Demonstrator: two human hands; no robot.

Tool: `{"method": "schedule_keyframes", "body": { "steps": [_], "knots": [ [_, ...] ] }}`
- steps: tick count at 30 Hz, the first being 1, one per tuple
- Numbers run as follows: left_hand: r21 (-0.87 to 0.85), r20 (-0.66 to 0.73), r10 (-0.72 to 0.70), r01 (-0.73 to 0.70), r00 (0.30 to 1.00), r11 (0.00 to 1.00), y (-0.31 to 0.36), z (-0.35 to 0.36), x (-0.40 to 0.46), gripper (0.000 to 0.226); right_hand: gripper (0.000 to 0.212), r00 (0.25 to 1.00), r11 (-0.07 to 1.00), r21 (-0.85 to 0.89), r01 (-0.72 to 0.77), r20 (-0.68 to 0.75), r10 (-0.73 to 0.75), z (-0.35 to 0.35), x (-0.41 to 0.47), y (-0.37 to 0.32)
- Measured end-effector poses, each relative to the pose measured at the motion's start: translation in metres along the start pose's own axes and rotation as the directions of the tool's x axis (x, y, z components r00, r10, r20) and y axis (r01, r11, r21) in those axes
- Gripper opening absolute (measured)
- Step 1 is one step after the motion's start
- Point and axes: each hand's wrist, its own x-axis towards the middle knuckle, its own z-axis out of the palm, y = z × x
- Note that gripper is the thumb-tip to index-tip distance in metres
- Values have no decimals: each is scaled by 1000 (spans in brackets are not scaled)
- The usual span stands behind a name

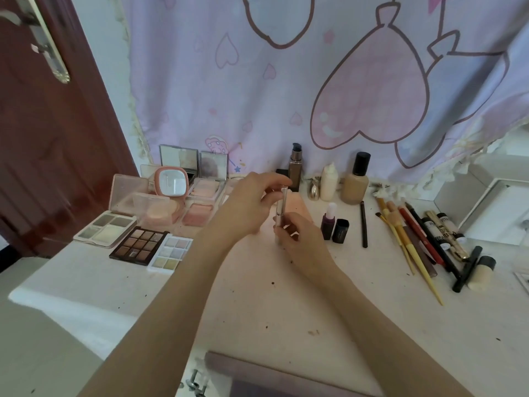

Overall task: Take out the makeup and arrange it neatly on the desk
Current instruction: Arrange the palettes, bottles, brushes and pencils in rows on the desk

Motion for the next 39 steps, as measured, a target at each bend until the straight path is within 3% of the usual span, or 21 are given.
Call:
{"method": "schedule_keyframes", "body": {
  "steps": [13,28,31,35,39],
  "knots": [
    [-77,-148,-98,87,984,993,-13,-4,20,18,4,999,999,-31,-36,-8,36,10,18,2],
    [-19,-45,-95,94,994,995,-10,-9,13,25,9,995,992,-99,-74,61,80,12,19,3],
    [-8,-34,-83,83,996,997,-7,-11,11,31,18,995,992,-98,-84,41,89,12,18,2],
    [14,-152,-21,24,988,1000,-4,-13,0,36,32,994,991,-66,-114,-9,113,9,8,0],
    [24,-314,79,-75,946,997,6,1,-23,30,33,993,992,-69,-107,46,111,-4,-16,0]
  ]
}}
